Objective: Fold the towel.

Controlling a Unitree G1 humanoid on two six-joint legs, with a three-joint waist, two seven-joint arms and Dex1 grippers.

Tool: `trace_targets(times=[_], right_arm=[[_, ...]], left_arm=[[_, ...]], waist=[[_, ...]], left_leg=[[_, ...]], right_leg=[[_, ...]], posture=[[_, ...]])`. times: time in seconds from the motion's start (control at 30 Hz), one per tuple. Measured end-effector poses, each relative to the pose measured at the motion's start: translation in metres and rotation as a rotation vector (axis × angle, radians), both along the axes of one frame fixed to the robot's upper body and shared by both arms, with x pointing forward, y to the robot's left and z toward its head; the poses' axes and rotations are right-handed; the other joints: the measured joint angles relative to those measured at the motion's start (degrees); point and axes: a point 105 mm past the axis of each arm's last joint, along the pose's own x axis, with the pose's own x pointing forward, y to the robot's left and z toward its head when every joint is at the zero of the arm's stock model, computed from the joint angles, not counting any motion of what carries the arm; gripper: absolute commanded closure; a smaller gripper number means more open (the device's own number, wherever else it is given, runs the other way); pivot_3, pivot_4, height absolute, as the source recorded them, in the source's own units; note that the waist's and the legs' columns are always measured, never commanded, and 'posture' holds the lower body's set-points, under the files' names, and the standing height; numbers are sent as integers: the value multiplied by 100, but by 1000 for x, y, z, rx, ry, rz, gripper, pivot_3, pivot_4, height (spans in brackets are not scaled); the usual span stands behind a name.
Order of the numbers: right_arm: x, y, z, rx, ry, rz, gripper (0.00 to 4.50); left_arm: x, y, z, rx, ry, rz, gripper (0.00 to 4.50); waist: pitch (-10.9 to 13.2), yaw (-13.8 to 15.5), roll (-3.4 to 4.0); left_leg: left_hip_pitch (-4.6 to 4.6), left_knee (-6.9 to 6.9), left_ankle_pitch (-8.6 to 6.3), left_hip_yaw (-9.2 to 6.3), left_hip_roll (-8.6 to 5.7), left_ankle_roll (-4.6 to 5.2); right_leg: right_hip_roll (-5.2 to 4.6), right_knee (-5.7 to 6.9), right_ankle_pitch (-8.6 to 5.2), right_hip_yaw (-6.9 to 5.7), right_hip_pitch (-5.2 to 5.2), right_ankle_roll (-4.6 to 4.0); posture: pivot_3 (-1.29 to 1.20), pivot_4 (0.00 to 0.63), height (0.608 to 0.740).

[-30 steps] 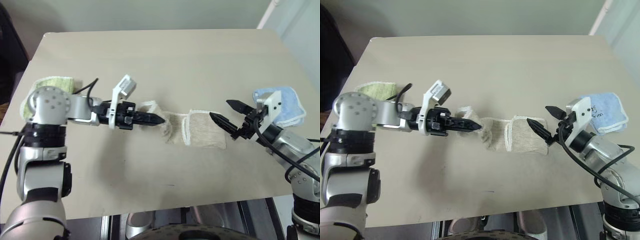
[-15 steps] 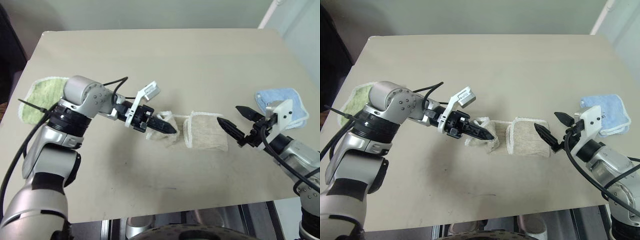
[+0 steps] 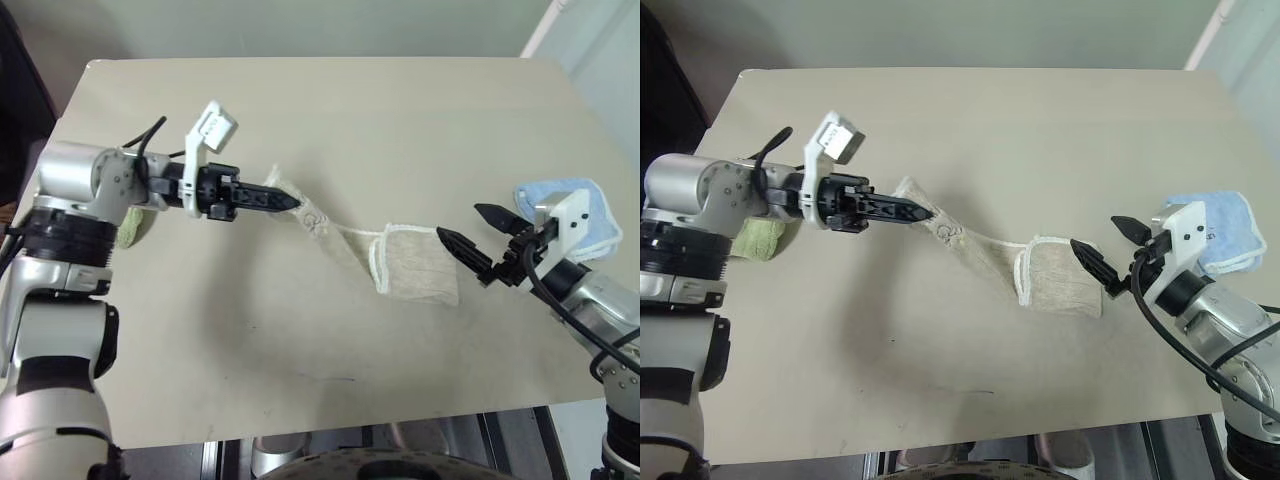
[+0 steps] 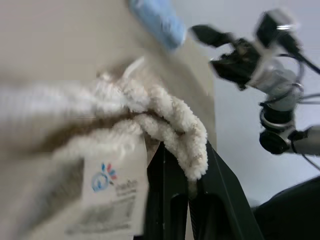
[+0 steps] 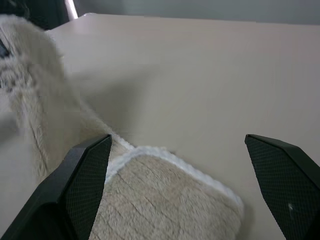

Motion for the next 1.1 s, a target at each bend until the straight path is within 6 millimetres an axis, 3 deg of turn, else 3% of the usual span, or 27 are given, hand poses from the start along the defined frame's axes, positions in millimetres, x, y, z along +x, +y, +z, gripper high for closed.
trace_targets(times=[0.1, 0.43, 0.8, 1.1], right_arm=[[3, 4, -1, -6, 5, 26, 0], [2, 2, -9, -30, 31, 26, 0], [-11, -10, -15, -46, 43, -56, 0], [-25, -26, -13, -37, 26, -177, 0]], left_arm=[[-10, 1, -5, 21, -66, -86, 4444], [-37, -25, -31, 151, -215, -381, 4444], [-8, -80, -48, 283, -447, -649, 4444], [-10, -127, -59, 247, -590, -837, 4444]], waist=[[0, 13, 0], [0, 19, 1], [-1, 60, 6], [1, 43, 19]], left_leg=[[-13, 11, 1, -2, 1, -5], [-28, 38, -36, -1, 0, 38], [-36, 60, -56, -3, 0, 74], [-84, 137, -100, 2, -2, 114]], right_leg=[[-1, 0, -1, -3, -8, 1], [-11, 1, 0, -7, -10, 5], [-20, 1, 14, -18, -2, 7], [-23, -4, 10, -20, -9, 52]], posture=[[0, 150, 740], [0, 150, 740], [0, 150, 740], [0, 150, 740]])
